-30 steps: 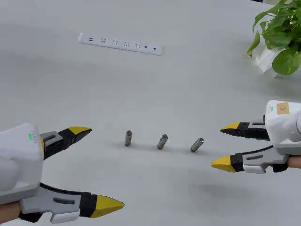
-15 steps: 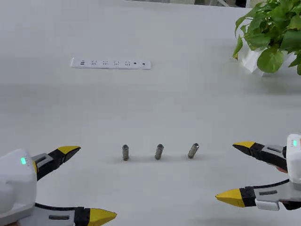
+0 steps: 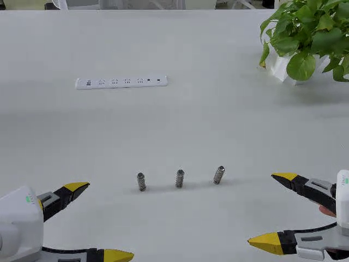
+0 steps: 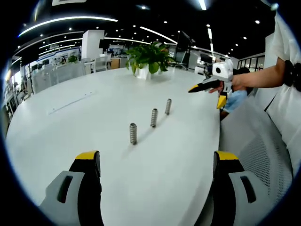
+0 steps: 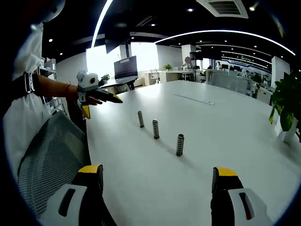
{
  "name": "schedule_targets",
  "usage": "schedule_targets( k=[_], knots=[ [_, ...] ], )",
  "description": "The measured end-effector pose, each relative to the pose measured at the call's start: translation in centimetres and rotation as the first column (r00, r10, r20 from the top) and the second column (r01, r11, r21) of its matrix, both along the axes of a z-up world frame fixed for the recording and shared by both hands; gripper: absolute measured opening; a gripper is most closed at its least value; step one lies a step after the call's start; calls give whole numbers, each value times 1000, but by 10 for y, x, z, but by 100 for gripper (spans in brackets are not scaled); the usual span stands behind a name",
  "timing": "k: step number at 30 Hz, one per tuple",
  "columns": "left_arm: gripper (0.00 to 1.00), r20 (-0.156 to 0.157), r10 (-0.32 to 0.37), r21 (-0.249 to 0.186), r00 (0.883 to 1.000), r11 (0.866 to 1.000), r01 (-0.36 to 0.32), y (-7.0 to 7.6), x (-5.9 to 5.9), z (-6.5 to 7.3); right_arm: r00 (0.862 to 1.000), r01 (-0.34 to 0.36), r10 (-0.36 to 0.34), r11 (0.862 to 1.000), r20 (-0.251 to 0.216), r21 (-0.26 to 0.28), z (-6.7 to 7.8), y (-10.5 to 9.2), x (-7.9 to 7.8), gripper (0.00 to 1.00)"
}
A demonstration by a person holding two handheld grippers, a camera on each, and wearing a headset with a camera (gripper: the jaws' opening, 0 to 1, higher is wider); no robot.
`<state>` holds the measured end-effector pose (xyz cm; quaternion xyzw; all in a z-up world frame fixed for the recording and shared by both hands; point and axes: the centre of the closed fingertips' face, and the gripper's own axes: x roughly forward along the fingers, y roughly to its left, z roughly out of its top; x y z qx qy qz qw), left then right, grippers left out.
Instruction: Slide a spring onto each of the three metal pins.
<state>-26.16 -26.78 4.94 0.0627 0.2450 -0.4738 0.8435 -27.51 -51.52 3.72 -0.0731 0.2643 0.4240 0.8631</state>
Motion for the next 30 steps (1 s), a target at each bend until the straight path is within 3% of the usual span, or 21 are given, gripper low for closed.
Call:
schedule_targets(
  k=[30],
  knots=[
    [99,-4,-2,1,1000,1000,2,1,-3,-7,1000,4,-3,1000,8,-13,-2,-1,-3,92]
  ],
)
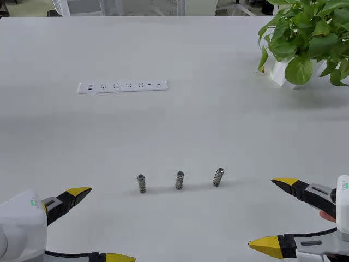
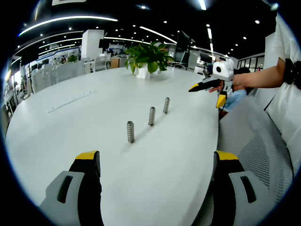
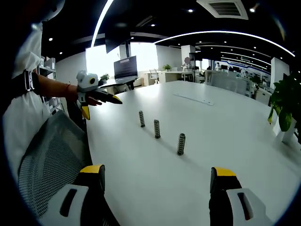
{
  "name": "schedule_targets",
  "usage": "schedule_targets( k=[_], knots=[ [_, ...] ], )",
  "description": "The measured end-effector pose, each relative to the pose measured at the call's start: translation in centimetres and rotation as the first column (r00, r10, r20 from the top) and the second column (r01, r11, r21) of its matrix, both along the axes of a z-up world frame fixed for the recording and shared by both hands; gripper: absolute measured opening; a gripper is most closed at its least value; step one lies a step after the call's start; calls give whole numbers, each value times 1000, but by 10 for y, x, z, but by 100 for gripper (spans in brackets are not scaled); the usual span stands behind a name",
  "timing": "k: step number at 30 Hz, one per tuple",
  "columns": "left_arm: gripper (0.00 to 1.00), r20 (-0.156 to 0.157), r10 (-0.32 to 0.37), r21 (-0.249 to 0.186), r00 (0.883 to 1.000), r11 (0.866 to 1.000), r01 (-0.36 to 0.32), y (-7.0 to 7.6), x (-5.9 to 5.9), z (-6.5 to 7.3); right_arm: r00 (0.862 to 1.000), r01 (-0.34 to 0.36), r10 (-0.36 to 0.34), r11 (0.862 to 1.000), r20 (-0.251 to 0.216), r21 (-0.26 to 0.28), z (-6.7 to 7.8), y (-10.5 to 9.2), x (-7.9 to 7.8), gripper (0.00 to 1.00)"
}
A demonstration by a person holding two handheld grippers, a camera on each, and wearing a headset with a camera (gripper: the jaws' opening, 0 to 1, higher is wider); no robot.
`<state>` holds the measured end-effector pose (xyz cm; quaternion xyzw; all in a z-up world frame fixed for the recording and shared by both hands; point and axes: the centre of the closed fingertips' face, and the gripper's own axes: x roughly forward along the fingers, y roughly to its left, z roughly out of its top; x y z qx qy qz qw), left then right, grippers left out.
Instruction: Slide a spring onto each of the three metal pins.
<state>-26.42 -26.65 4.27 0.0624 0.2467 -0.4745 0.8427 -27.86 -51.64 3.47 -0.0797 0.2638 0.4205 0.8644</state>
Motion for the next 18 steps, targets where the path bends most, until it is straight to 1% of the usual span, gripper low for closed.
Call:
schedule_targets(
  k=[6,18],
  knots=[
    [99,-1,-1,-4,1000,1000,1,-1,0,0,1000,-5,5,1000,-4,-6,0,0,0,92],
    [99,-9,0,-7,1000,1000,0,0,-2,-2,1000,-8,8,1000,-10,-2,2,2,1,90]
  ],
)
